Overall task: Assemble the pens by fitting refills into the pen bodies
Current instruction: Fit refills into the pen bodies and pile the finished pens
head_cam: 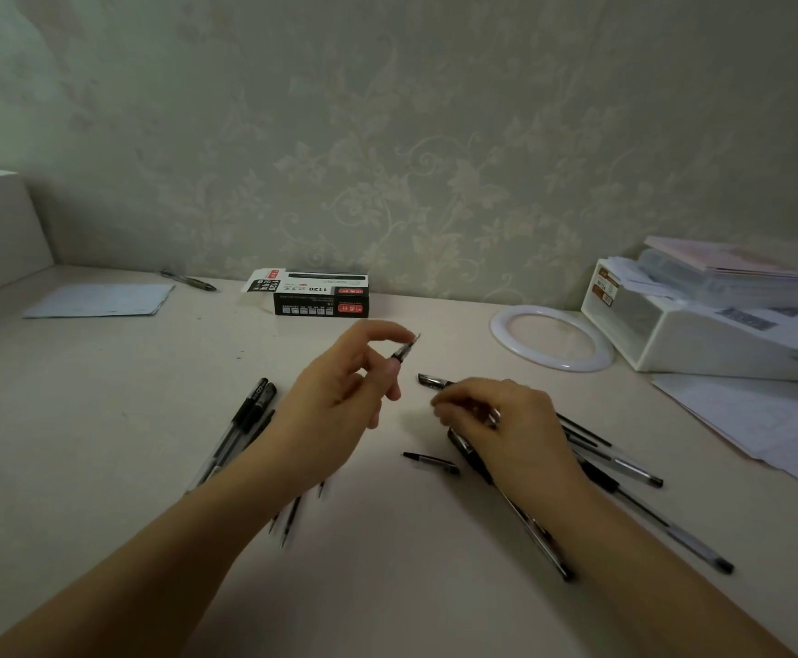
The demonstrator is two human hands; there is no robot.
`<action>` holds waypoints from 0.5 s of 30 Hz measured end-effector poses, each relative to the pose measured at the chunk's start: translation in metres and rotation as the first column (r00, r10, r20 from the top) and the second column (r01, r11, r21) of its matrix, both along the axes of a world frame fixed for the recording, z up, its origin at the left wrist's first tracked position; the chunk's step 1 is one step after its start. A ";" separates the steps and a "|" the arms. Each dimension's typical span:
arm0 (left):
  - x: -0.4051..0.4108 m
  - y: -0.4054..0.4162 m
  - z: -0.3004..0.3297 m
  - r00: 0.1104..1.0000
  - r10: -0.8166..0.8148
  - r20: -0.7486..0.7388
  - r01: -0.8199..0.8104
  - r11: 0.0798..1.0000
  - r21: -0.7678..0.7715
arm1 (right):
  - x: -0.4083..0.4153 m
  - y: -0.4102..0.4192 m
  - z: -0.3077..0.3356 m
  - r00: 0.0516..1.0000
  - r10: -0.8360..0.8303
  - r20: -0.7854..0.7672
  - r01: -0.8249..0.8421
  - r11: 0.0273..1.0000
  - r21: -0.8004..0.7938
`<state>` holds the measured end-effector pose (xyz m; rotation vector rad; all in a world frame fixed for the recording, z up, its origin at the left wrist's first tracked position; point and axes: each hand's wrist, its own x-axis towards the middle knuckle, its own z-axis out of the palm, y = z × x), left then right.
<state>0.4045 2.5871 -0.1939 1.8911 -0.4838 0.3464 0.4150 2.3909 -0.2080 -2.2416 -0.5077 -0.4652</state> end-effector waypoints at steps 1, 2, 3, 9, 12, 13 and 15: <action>0.000 0.000 -0.001 0.999 0.031 0.017 -0.032 0.996 0.087 | 0.000 -0.001 0.001 0.999 0.015 -0.052 -0.007 0.990 0.144; 0.000 0.000 -0.003 0.998 0.051 0.024 -0.054 0.985 0.161 | -0.001 -0.001 0.003 0.995 0.038 -0.095 -0.011 0.965 0.263; 0.000 0.000 -0.004 0.998 0.059 0.020 -0.062 0.975 0.215 | -0.001 -0.001 0.004 0.991 0.060 -0.122 -0.013 0.935 0.354; -0.001 0.000 -0.009 0.998 0.035 0.060 -0.055 0.923 0.380 | -0.002 0.002 0.006 0.977 0.152 -0.150 -0.055 0.857 0.512; -0.001 0.000 -0.010 0.998 0.001 0.056 -0.023 0.920 0.392 | -0.004 0.003 0.005 0.965 0.197 -0.174 -0.097 0.883 0.460; -0.001 -0.001 -0.010 0.999 -0.004 0.053 -0.017 0.917 0.399 | -0.004 0.004 0.005 0.962 0.205 -0.177 -0.108 0.889 0.445; 0.000 -0.001 -0.010 0.999 -0.008 0.048 -0.012 0.916 0.401 | -0.005 0.004 0.006 0.961 0.209 -0.182 -0.112 0.894 0.435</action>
